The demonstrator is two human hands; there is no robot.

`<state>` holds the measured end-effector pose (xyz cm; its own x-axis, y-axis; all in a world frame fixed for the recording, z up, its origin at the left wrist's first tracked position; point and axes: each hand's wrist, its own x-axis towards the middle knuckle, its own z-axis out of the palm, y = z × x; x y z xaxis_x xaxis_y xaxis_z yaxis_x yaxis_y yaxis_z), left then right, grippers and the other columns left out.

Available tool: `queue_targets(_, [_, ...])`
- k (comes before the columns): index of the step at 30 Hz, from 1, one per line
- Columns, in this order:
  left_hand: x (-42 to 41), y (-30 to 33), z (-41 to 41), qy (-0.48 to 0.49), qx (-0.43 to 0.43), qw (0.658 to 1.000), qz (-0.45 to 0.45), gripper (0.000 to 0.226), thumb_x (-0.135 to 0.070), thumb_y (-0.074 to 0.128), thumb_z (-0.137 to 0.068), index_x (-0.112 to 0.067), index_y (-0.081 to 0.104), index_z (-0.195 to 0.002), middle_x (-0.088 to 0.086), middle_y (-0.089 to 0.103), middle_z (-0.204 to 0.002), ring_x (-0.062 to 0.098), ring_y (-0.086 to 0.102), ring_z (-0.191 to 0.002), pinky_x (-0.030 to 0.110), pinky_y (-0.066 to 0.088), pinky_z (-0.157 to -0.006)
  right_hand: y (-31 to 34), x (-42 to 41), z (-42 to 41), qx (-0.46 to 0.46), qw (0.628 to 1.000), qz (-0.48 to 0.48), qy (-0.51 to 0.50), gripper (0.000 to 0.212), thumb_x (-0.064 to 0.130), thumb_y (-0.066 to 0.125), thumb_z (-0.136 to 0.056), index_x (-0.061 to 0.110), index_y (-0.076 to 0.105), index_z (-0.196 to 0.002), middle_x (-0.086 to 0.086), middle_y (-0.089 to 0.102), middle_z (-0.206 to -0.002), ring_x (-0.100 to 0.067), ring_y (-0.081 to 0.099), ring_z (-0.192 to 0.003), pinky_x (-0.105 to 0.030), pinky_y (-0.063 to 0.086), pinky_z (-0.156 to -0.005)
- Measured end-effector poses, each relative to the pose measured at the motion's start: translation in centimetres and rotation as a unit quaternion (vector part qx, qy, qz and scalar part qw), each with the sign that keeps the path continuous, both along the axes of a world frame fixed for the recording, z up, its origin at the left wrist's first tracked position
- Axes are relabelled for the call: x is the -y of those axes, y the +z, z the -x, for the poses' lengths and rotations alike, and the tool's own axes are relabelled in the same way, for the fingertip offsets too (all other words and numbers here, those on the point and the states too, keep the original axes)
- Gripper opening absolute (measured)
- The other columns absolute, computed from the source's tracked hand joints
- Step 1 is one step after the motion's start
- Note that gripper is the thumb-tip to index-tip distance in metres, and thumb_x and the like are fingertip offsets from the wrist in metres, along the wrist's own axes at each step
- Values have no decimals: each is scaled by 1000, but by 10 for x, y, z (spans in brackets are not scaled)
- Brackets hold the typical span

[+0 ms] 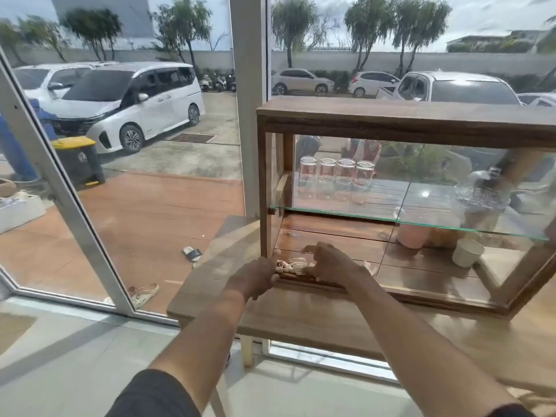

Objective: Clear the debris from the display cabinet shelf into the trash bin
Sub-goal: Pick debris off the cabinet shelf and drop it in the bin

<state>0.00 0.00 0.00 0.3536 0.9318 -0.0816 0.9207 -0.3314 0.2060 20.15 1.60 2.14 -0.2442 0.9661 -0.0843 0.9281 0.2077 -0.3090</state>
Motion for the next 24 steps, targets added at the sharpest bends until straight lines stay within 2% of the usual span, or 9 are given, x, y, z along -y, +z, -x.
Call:
queue_targets(3, [-10,-2,-4,7,15,1000,25,54,-16,42,-99,-20,21,-148,22,58,-112,17,55,-41,27,45,-37,2,-14,2,21,1000,22,7,64,42,71,-88,26,48,-145,-11,52,-138,-27,45,-132,-41,43,-106])
queue_targets(5, [-14,1,-5,1,0,1000,30,58,-15,43,-99,-22,18,-150,22,56,-120,15,53,-40,19,35,-30,5,-21,5,46,998,39,16,70,45,71,-87,25,45,-148,-11,50,-145,-28,40,-137,-40,39,-110])
queue_targets(10, [-15,7,0,15,-15,999,27,53,-25,46,-100,-26,27,-149,20,60,-118,13,56,-40,24,43,-44,-4,-33,10,54,997,53,33,66,47,71,-86,22,52,-144,-7,54,-146,-25,43,-138,-36,39,-108])
queue_targets(16, [-19,1,0,40,25,999,26,44,-33,44,-101,-34,35,-144,16,63,-112,12,56,-37,22,43,-40,-2,-43,9,34,995,87,40,73,48,81,-77,22,56,-140,-10,56,-140,-25,45,-133,-34,40,-103])
queue_targets(21, [-16,-2,-4,55,50,997,2,25,-31,47,-100,-26,55,-123,10,63,-95,14,55,-41,26,46,-44,-6,-42,1,7,995,87,41,56,40,82,-79,21,66,-129,-9,64,-123,-23,58,-109,-33,46,-94])
queue_targets(24, [-15,-4,-5,68,58,996,-20,22,-32,50,-98,-24,59,-117,11,66,-102,18,60,-57,29,48,-51,-6,-38,-2,-7,997,52,57,44,37,79,-82,19,72,-121,-9,68,-121,-18,55,-100,-31,45,-88])
